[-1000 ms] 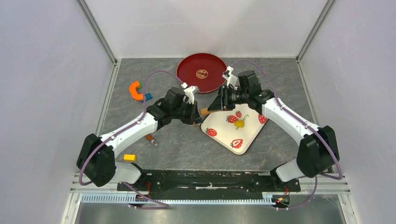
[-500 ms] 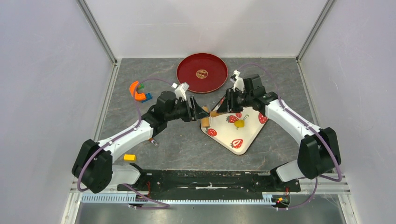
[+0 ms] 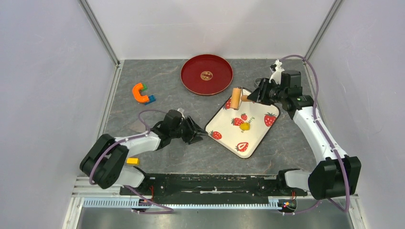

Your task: Roll out the dumpling wrappers from the dough

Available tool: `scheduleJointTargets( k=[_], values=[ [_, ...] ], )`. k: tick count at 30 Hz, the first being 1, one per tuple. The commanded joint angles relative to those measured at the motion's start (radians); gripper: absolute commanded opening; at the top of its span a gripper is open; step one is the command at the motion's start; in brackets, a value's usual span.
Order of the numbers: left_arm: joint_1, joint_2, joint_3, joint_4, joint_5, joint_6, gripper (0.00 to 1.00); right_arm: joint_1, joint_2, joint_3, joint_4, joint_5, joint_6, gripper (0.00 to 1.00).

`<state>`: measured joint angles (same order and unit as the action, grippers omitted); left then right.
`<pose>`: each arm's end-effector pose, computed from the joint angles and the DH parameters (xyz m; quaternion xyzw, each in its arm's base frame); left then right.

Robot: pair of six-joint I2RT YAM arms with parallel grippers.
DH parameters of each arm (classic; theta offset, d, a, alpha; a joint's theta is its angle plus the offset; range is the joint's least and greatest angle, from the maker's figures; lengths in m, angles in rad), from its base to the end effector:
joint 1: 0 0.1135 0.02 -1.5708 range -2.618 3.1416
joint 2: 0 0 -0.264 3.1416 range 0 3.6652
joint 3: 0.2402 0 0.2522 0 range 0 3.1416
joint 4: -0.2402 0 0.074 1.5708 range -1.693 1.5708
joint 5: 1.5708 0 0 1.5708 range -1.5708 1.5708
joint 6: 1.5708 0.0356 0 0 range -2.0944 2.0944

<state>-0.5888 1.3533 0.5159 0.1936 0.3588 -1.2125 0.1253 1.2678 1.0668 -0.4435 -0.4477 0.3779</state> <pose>0.2071 -0.1534 0.1650 -0.1941 0.8622 -0.4439 0.1481 0.2739 0.0500 0.3116 0.0115 0.8779 0.3008 0.3725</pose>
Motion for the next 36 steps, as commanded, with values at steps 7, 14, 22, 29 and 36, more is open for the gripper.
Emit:
scheduleJointTargets(
  k=[7,14,22,29,36],
  values=[
    [-0.022,0.194,0.000,0.157,0.014,-0.135,0.45,-0.018,-0.065,0.046,0.031,-0.024,0.004,0.00],
    [-0.026,0.317,0.021,0.246,0.017,-0.163,0.44,-0.018,-0.079,0.039,0.029,-0.035,0.012,0.00],
    [-0.026,0.388,0.058,0.226,0.002,-0.158,0.31,-0.018,-0.104,0.007,0.066,-0.011,0.071,0.00],
    [-0.015,0.362,0.048,0.116,-0.032,-0.103,0.02,-0.019,-0.123,-0.003,0.084,0.022,0.093,0.00],
    [0.080,0.274,0.106,-0.092,0.019,0.173,0.02,-0.018,-0.111,0.017,0.073,-0.007,0.093,0.00]
  ],
)
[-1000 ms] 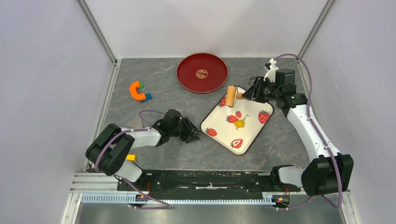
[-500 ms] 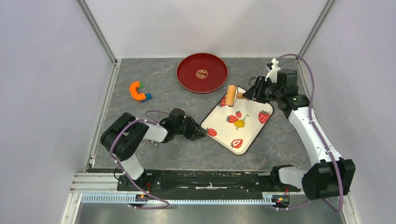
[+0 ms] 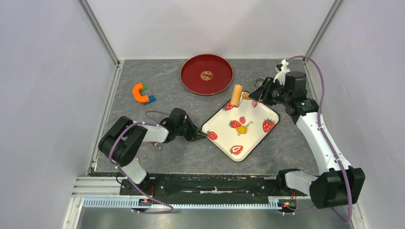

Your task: Roll out the dumpling wrappers from the dough

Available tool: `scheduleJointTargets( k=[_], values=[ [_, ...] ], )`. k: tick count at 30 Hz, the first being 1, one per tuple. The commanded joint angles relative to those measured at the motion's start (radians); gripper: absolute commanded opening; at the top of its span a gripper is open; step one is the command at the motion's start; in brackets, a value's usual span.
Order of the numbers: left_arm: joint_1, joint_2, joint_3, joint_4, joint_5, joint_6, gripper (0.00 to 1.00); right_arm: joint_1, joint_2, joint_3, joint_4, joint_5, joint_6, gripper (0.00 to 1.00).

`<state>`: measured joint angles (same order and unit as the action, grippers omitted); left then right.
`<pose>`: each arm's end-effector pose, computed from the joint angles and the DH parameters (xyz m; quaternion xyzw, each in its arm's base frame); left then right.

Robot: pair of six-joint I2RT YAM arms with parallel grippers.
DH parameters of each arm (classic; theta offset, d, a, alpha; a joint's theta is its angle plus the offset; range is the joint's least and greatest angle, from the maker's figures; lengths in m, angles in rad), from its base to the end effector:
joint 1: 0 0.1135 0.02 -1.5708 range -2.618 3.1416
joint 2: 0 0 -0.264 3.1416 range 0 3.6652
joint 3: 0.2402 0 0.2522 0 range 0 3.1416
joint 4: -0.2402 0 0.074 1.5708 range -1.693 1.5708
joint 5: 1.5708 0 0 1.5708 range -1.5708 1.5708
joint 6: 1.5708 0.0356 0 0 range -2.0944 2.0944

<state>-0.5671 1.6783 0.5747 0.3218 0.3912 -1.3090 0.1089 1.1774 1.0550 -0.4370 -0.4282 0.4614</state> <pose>0.2357 -0.1662 0.1090 -0.2587 0.8711 -0.4101 0.0783 0.2563 0.0429 0.3305 0.0486 0.8597 0.3115 0.4020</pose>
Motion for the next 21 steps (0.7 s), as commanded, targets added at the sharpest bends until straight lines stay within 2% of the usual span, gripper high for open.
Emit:
scheduleJointTargets(
  k=[1,5,9,14,15,16,18,21],
  values=[
    [0.082,-0.051,0.076,-0.283,0.011,0.346,0.02,-0.002,-0.012,0.034,0.056,-0.038,0.005,0.00],
    [0.160,-0.024,0.204,-0.548,0.050,0.622,0.02,-0.002,0.015,0.061,0.026,-0.072,-0.028,0.00],
    [0.189,0.013,0.340,-0.755,-0.022,0.829,0.02,-0.002,0.048,0.093,-0.027,-0.086,-0.074,0.00],
    [0.195,0.083,0.474,-0.848,-0.090,0.903,0.03,-0.002,0.068,0.107,-0.069,-0.081,-0.113,0.00],
    [0.195,0.099,0.496,-0.858,-0.098,0.908,0.07,-0.002,0.072,0.109,-0.076,-0.081,-0.120,0.00],
    [0.194,0.110,0.512,-0.866,-0.102,0.909,0.18,-0.002,0.077,0.111,-0.084,-0.082,-0.126,0.00],
    [0.196,0.122,0.534,-0.868,-0.085,0.903,0.31,-0.002,0.086,0.118,-0.100,-0.085,-0.141,0.00],
    [0.198,0.097,0.519,-0.846,-0.034,0.864,0.42,0.000,0.096,0.126,-0.118,-0.089,-0.160,0.00]
  ],
)
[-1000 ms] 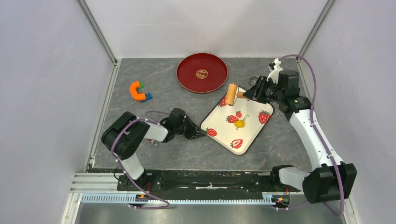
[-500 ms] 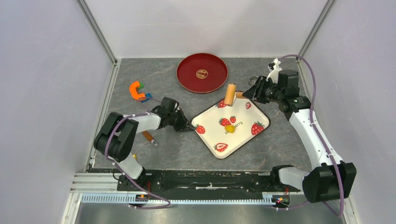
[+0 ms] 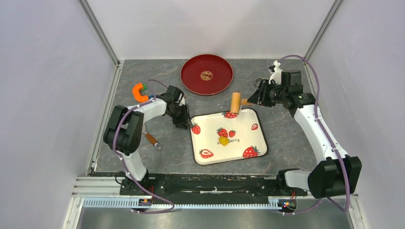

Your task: Roll out the dumpling wrappers from the dough

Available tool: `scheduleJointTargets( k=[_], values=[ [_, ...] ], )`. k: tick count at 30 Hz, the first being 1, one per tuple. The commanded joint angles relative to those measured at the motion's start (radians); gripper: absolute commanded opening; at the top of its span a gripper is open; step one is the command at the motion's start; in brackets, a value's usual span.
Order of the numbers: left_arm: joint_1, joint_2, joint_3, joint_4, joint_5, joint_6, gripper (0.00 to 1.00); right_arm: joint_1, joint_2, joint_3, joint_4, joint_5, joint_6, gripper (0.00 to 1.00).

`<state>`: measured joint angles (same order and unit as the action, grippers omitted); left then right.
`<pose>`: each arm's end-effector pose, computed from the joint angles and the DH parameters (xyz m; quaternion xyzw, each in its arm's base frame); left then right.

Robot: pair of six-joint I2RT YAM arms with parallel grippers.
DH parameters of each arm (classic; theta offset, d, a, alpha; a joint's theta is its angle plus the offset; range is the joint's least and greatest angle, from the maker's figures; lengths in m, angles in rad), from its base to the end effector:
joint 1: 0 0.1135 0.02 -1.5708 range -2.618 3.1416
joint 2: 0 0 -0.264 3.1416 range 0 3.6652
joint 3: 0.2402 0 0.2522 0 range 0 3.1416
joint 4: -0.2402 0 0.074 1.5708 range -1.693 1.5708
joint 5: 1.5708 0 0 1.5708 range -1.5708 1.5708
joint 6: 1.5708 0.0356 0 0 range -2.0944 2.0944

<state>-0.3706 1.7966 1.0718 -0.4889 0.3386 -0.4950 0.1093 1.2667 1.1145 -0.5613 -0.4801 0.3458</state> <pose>0.3125 -0.1341 0.1525 -0.0304 0.9700 -0.2240 0.0894 0.2686 0.0460 0.3185 0.0061 0.8889 0.3017 0.3445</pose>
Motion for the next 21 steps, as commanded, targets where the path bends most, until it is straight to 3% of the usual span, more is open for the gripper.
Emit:
scheduleJointTargets(
  k=[1,7,14,18,21],
  values=[
    [0.002,-0.039,0.004,-0.022,0.040,0.032,0.44,-0.002,0.011,0.070,0.002,-0.039,-0.052,0.00],
    [0.003,-0.162,-0.173,0.086,0.128,-0.100,0.46,0.001,0.032,0.080,-0.037,-0.058,-0.080,0.00],
    [-0.003,-0.250,-0.412,0.309,0.218,-0.298,0.41,0.022,0.034,0.038,-0.062,-0.077,-0.089,0.00],
    [-0.008,-0.225,-0.441,0.364,0.234,-0.335,0.34,0.047,0.030,0.007,-0.060,-0.084,-0.088,0.00],
    [-0.010,-0.199,-0.439,0.411,0.242,-0.375,0.21,0.062,0.027,0.001,-0.060,-0.075,-0.094,0.00]
  ],
)
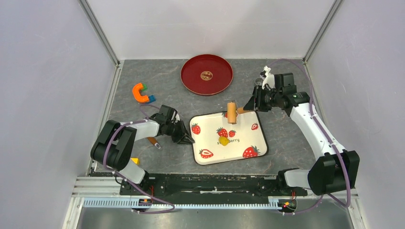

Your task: Roll out the dumpling wrappers from the dough

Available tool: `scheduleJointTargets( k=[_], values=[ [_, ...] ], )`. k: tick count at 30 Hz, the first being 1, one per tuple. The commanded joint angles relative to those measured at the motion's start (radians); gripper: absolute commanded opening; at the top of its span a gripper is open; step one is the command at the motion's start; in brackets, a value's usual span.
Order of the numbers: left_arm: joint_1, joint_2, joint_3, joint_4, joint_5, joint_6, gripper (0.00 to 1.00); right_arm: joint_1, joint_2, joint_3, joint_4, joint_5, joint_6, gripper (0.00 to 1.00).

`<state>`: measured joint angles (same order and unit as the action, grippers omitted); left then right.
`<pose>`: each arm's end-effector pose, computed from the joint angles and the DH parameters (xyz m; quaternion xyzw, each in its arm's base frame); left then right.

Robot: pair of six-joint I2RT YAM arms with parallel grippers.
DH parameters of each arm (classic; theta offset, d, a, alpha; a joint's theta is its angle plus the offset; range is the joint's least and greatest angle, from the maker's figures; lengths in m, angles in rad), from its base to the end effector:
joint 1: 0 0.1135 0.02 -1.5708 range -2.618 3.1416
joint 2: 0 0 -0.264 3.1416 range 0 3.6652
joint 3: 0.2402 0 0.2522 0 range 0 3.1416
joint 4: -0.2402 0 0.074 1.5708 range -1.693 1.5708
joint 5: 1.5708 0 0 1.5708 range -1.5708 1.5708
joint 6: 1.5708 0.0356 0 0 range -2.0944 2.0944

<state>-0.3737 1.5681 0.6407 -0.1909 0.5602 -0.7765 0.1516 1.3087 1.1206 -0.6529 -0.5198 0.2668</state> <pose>0.2349 -0.1124 0.1238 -0.1266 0.9300 -0.3433 0.0344 0.2676 0.0588 0.3034 -0.0396 0.9066 0.3065 0.2875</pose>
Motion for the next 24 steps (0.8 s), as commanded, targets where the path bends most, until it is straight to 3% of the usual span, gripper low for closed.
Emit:
scheduleJointTargets(
  k=[1,5,16,24],
  values=[
    [-0.006,0.033,-0.007,0.130,0.014,-0.108,0.16,0.021,-0.015,-0.005,0.032,-0.034,-0.014,0.00],
    [-0.005,0.042,0.003,0.179,-0.019,-0.161,0.02,0.036,-0.012,-0.005,0.026,-0.028,-0.012,0.00],
    [-0.005,0.050,-0.002,0.241,-0.051,-0.218,0.02,0.116,0.041,0.048,-0.069,0.012,-0.047,0.00],
    [-0.005,0.054,0.055,0.098,-0.067,-0.091,0.02,0.188,0.099,0.136,-0.155,0.084,-0.093,0.00]
  ],
)
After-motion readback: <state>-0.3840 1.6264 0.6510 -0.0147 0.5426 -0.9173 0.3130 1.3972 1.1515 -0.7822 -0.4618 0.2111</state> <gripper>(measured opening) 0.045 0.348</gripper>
